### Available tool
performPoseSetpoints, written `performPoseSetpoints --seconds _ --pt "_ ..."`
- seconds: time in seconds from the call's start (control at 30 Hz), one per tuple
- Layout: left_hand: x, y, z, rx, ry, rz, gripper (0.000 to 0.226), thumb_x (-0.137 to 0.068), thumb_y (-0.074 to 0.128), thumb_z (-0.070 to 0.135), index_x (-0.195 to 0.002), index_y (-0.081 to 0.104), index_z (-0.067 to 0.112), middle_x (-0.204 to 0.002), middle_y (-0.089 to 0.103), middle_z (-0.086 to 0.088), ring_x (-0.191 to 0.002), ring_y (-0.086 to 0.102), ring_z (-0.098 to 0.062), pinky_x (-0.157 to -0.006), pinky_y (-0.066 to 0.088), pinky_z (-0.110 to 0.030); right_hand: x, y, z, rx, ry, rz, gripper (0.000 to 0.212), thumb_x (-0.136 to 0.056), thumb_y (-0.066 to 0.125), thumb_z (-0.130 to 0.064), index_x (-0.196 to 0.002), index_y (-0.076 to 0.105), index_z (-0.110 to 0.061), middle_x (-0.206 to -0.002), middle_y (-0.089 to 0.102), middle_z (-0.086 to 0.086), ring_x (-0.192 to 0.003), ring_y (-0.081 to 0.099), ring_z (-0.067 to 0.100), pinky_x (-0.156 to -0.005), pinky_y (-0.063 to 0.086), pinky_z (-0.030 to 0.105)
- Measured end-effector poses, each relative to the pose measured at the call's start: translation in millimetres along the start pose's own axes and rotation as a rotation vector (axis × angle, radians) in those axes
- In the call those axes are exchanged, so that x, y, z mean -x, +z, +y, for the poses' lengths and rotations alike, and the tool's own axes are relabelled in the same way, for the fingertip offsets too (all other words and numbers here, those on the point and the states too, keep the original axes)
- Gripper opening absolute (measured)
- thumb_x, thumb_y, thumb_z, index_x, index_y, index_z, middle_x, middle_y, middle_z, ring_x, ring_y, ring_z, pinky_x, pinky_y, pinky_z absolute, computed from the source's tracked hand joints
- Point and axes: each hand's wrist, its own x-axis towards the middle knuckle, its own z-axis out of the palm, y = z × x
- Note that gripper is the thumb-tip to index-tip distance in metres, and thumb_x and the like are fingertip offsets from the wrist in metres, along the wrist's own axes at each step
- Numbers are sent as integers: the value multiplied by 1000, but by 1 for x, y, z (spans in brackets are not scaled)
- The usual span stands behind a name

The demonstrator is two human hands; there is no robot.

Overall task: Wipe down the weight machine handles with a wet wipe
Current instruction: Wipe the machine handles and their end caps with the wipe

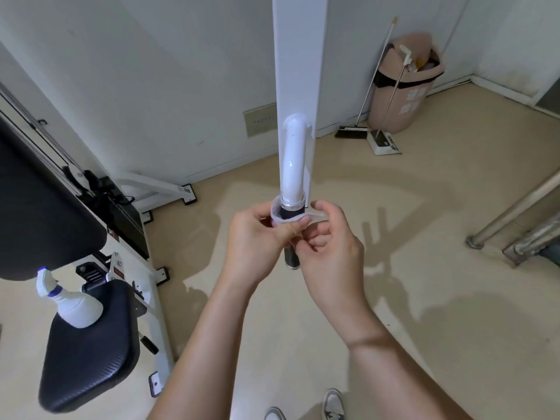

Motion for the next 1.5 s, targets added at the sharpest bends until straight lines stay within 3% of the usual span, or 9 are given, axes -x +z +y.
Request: performPoseSetpoints --seconds 0.2,0.33,0.47,0.57,0.7,0.83,1.13,1.33,1.5 --pt "3 -11 -7 -247 165 -98 25 -95 54 21 -77 67 31 -82 56 10 -75 51 1 -65 38 -16 -3 -20 -8 -385 172 -30 26 -82 69 -3 -87 64 -28 -60 63 -10 -60 63 13 -63 55 34" --pt "8 -2 -13 -464 391 96 14 -93 55 15 -88 67 20 -84 52 5 -73 46 -6 -62 34 -12 -19 -29 -11 -663 275 -51 18 -85 64 3 -85 70 -14 -68 67 0 -66 63 14 -70 53 25" --pt "13 8 -11 -83 194 339 20 -84 65 10 -81 69 29 -70 67 10 -66 61 -14 -67 54 -31 -25 -24 -13 -739 294 60 20 -85 63 6 -80 71 -13 -67 68 0 -63 64 12 -71 53 23" --pt "14 15 -9 64 121 393 24 -84 66 8 -75 68 30 -71 70 13 -69 66 -14 -70 57 -37 -17 -14 -17 -648 230 116 30 -85 61 8 -76 70 -19 -69 72 -6 -67 68 7 -69 52 18" --pt "30 18 -4 8 190 324 29 -91 56 5 -100 72 28 -95 70 13 -85 61 10 -69 43 -6 8 6 -13 -361 -3 69 33 -87 61 -7 -95 70 -38 -93 73 -12 -90 70 11 -79 55 31" --pt "27 6 -11 -130 245 223 29 -93 56 9 -118 65 22 -102 54 11 -86 53 14 -71 39 -2 12 9 -10 18 -183 128 29 -87 55 -20 -113 67 -24 -89 63 -19 -86 60 20 -74 52 33" --pt "16 -23 4 -243 197 -34 45 -91 46 -6 -108 69 29 -92 73 8 -90 65 -3 -77 48 -13 7 18 -22 -25 -147 59 10 -84 65 -23 -93 62 -20 -79 66 -8 -76 63 14 -69 51 33" --pt "5 -27 13 -17 34 98 17 -88 62 2 -84 74 13 -78 75 -5 -76 73 -24 -76 59 -37 -1 21 -17 -9 -190 138 13 -81 70 -25 -92 65 -18 -75 59 -7 -69 55 13 -63 45 27" --pt "1 -32 9 -53 38 88 4 -84 71 12 -85 74 13 -77 73 -1 -66 62 -9 -68 52 -23 -4 23 -9 -78 -155 87 12 -83 70 -25 -95 69 -21 -71 59 -9 -63 50 9 -58 40 21"
